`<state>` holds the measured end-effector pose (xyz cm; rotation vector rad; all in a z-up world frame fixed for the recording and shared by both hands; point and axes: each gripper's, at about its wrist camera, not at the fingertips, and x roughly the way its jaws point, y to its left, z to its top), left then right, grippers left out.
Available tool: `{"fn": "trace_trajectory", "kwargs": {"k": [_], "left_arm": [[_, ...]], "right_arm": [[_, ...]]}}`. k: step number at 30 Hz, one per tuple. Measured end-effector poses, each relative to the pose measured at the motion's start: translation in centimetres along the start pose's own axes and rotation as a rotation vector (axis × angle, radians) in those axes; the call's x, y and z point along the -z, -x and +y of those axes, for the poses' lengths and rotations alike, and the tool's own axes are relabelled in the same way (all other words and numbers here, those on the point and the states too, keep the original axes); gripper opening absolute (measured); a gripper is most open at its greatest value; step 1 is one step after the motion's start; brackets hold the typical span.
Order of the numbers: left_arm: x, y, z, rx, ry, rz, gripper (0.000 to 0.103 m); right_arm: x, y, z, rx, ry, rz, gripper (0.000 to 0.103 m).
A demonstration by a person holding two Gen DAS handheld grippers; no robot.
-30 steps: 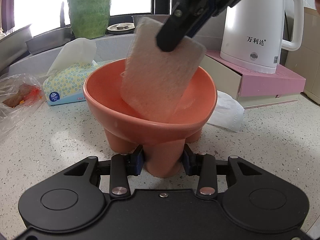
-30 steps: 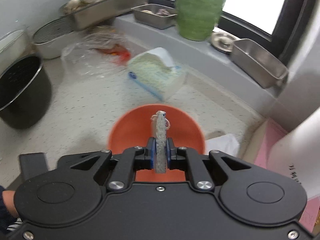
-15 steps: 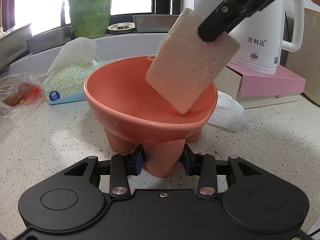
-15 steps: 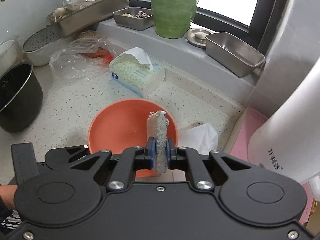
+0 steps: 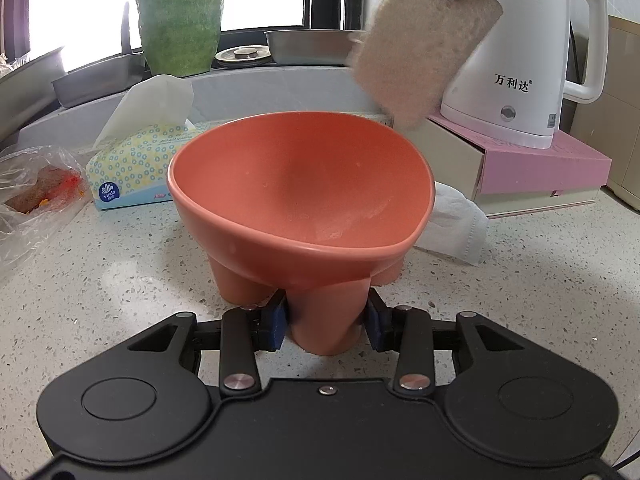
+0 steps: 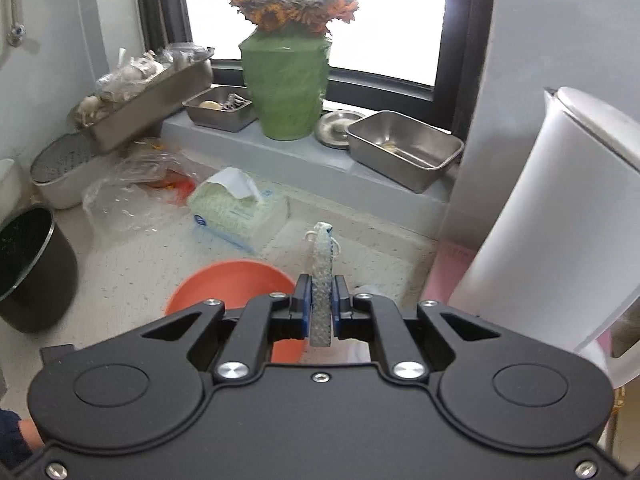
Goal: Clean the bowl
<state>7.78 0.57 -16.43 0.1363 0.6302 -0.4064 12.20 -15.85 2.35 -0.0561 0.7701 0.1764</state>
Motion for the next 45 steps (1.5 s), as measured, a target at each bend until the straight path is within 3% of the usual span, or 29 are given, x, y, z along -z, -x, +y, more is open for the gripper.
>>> {"fn": "trace_trajectory", "kwargs": {"k": [32, 45], "left_arm": [[0.0, 0.0, 0.0, 0.001, 0.004, 0.000, 0.038], [0.1, 0.1, 0.1, 0.020, 0.015, 0.002, 0.038]], "right_arm": [[6.3, -2.9, 2.5, -0.016, 0.093, 0.190, 0.012], [7.0, -1.8, 5.0, -0.090, 0.176, 0.232, 0.012]]}}
